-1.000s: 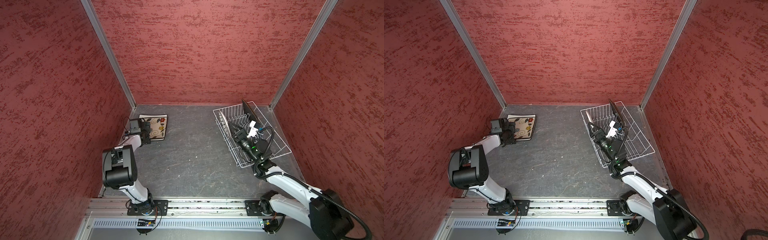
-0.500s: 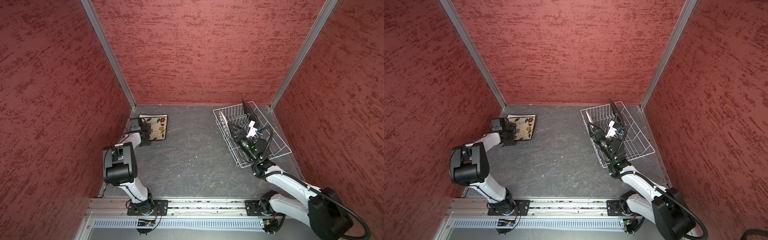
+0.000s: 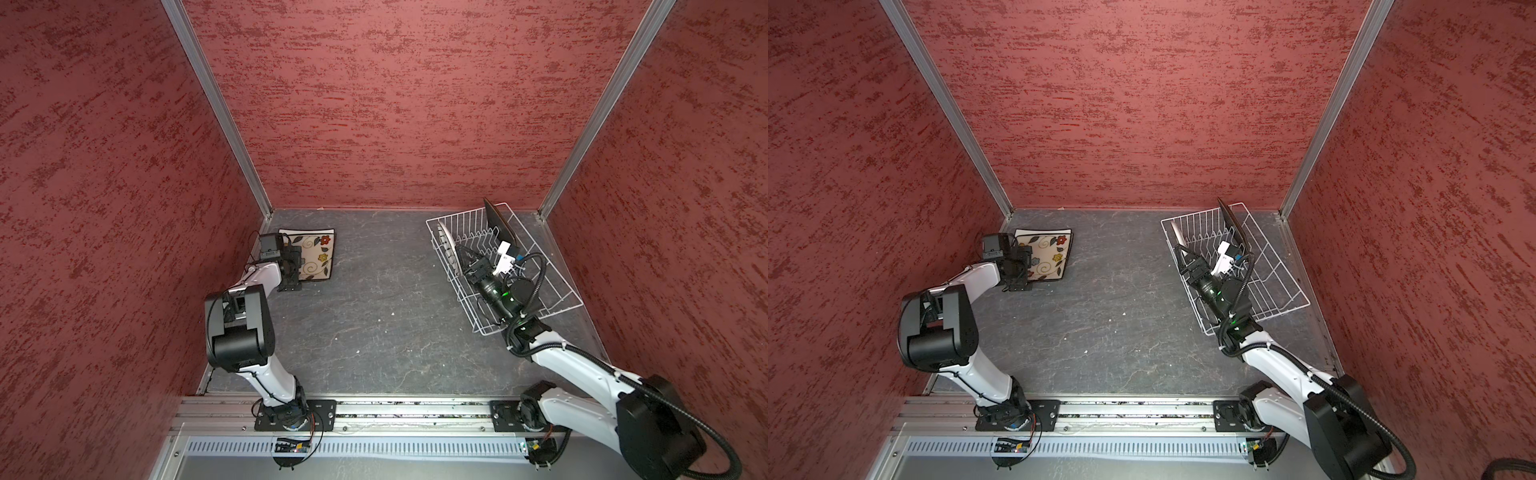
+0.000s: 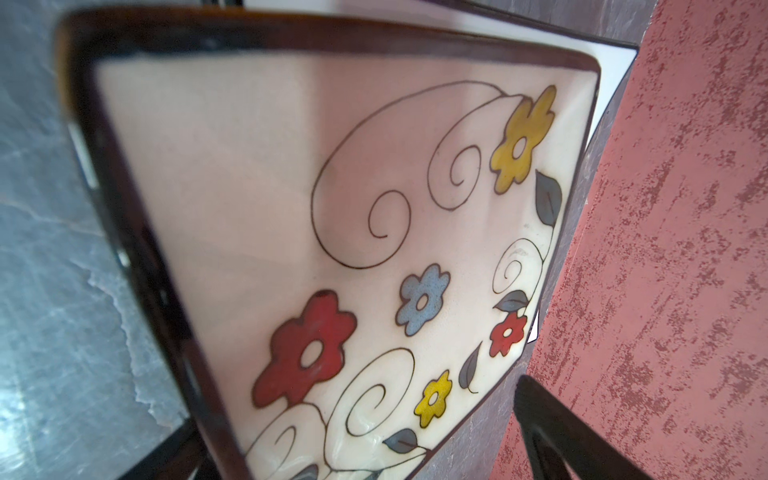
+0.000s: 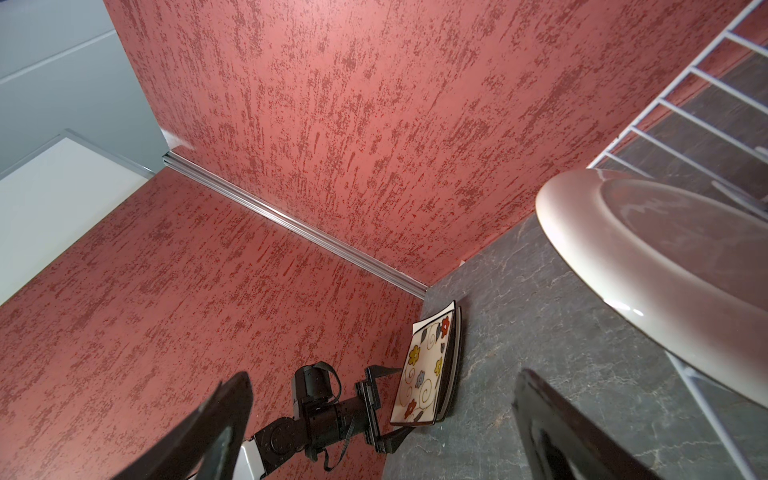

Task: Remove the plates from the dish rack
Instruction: 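Tilt the floral plate flat onto the white plate with the left gripper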

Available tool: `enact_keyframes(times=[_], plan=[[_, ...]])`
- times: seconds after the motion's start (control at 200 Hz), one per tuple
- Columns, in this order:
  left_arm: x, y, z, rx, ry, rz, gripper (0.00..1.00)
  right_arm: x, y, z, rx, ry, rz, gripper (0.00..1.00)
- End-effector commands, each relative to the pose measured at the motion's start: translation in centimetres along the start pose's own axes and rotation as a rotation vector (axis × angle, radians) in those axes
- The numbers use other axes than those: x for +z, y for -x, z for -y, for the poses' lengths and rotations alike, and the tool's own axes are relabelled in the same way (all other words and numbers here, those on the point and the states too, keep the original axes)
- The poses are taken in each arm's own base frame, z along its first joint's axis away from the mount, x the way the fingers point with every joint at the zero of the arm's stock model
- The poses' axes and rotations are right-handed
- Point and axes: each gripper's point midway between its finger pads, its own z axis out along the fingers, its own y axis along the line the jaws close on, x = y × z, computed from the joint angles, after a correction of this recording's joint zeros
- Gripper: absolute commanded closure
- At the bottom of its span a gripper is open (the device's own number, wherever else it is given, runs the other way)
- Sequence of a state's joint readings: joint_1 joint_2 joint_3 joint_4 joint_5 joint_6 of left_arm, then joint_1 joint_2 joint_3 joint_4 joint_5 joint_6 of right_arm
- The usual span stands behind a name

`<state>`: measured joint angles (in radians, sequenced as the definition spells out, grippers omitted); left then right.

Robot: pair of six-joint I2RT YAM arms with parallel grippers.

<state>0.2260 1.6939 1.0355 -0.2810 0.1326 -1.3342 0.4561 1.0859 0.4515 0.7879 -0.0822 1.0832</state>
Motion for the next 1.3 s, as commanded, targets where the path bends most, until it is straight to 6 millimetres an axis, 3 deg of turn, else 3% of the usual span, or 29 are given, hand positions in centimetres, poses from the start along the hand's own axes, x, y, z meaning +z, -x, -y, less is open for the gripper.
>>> enact_keyframes(times=[0.0,0.366,1.168,1.298], plan=[[-1.4,0.2,1.1,0.009,-0.034,0.01,0.0,-0.1,1.1,-1.5,-0.018,0.039,0.039,0.01],[-1.8,0.1,1.1,0.03,-0.046,0.019,0.0,-0.1,1.1,-1.5,-0.037,0.038,0.039,0.01],[-1.5,-0.6,3.9,0.093,-0.116,-0.022,0.01,0.2,1.0,-1.2,-0.034,0.029,0.035,0.01],[-1.6,-0.3,3.2,0.08,-0.12,-0.015,0.01,0.2,1.1,-1.4,-0.034,0.036,0.034,0.01]])
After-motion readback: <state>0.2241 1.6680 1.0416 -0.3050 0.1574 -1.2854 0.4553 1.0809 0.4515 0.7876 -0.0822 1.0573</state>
